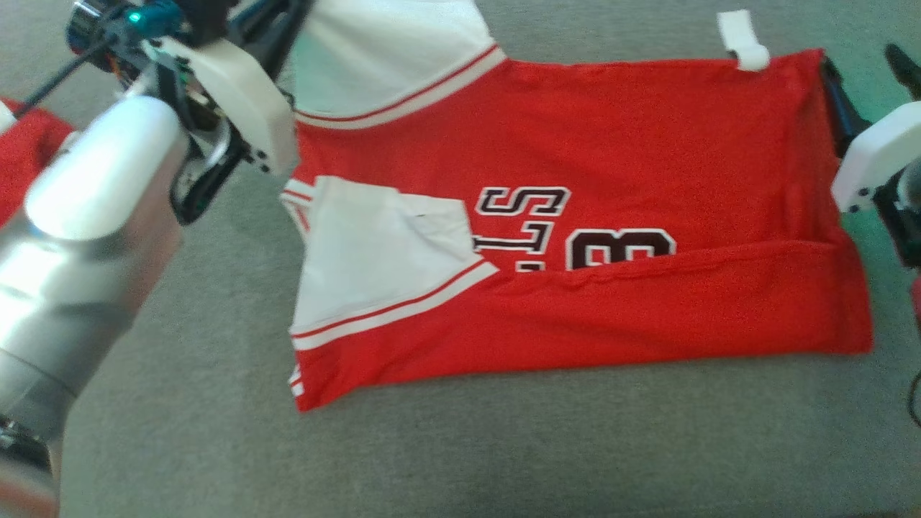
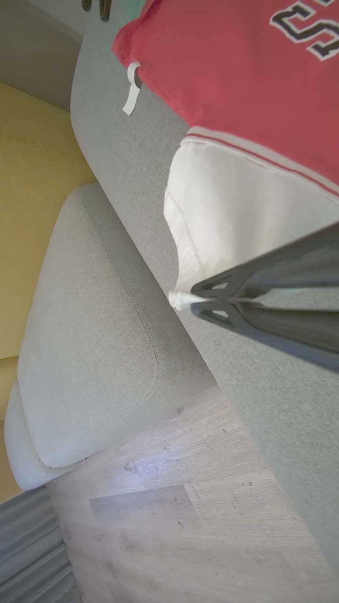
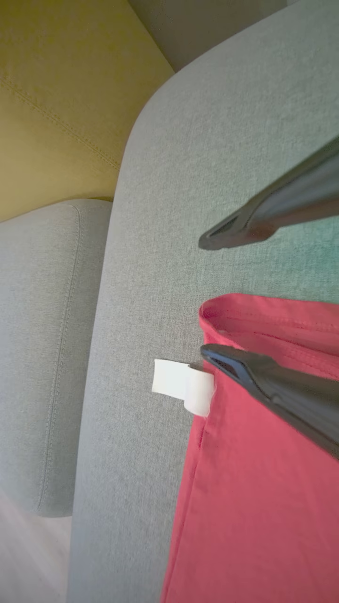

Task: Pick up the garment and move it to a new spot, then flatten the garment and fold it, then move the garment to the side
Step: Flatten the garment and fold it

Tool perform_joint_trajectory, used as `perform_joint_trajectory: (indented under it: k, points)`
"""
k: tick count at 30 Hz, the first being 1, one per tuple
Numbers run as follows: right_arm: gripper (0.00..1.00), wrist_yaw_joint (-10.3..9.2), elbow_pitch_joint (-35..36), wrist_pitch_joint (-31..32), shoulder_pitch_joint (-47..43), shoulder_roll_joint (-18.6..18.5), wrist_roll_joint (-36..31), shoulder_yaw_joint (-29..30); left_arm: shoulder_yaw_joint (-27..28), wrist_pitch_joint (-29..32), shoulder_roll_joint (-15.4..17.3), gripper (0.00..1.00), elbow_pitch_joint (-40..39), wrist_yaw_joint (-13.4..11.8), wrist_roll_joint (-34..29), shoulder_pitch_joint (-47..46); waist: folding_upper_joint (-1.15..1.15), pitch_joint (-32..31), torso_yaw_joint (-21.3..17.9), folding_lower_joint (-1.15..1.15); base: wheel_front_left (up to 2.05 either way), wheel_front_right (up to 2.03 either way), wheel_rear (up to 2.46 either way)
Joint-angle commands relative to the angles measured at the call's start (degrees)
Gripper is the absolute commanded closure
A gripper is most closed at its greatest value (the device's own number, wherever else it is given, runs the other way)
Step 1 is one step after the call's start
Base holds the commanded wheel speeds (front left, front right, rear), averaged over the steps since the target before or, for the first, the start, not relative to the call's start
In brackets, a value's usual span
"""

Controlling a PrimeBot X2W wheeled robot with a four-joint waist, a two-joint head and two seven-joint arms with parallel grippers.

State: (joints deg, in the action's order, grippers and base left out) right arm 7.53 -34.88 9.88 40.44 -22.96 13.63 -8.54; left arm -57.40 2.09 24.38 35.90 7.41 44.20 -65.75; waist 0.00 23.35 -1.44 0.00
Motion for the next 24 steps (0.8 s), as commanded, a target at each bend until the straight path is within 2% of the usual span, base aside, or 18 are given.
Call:
perform_joint_trajectory:
  k: [1, 6, 20, 21, 22, 24]
  points:
    - [0.0, -0.04, -0.5, 0.7, 1.6, -1.9, 0.1, -0.9, 1.6, -0.5, 1.5, 1.0, -2.6, -0.8, -0.6, -1.3, 0.0, 0.2, 2.5, 0.0, 0.0, 0.0, 0.0]
    - [0.0, -0.04, -6.1, 0.9, 4.1, -3.2, -0.2, -2.8, 0.3, -0.4, 1.6, 1.0, -6.2, -1.7, -1.9, -0.8, 0.0, 0.9, 4.0, 0.0, 0.0, 0.0, 0.0]
    - [0.0, -0.04, -17.6, 0.6, 10.7, -3.9, -3.7, -7.7, -0.1, 0.6, 2.5, 1.0, -8.4, -2.7, -2.1, -1.0, 0.0, 2.5, 3.6, 0.0, 0.0, 0.0, 0.0]
    - [0.37, -0.04, -18.4, 0.7, 11.1, -3.9, -3.7, -8.2, -0.2, 0.7, 2.6, 1.0, -8.3, -2.7, -2.0, -1.1, 0.0, 2.5, 3.6, 0.0, 0.0, 0.0, 0.0]
    - [1.0, -0.04, -19.0, 0.6, 11.4, -3.9, -3.6, -8.6, -0.1, 0.7, 2.6, 1.0, -8.1, -2.8, -2.0, -1.1, 0.0, 2.5, 3.5, 0.0, 0.0, 0.0, 0.0]
    - [1.0, -0.04, -19.6, -0.3, 12.2, -4.0, -3.4, -9.7, 0.1, 0.6, 2.6, 1.0, -7.3, -2.9, -1.6, -1.1, 0.0, 2.5, 3.3, 0.0, 0.0, 0.0, 0.0]
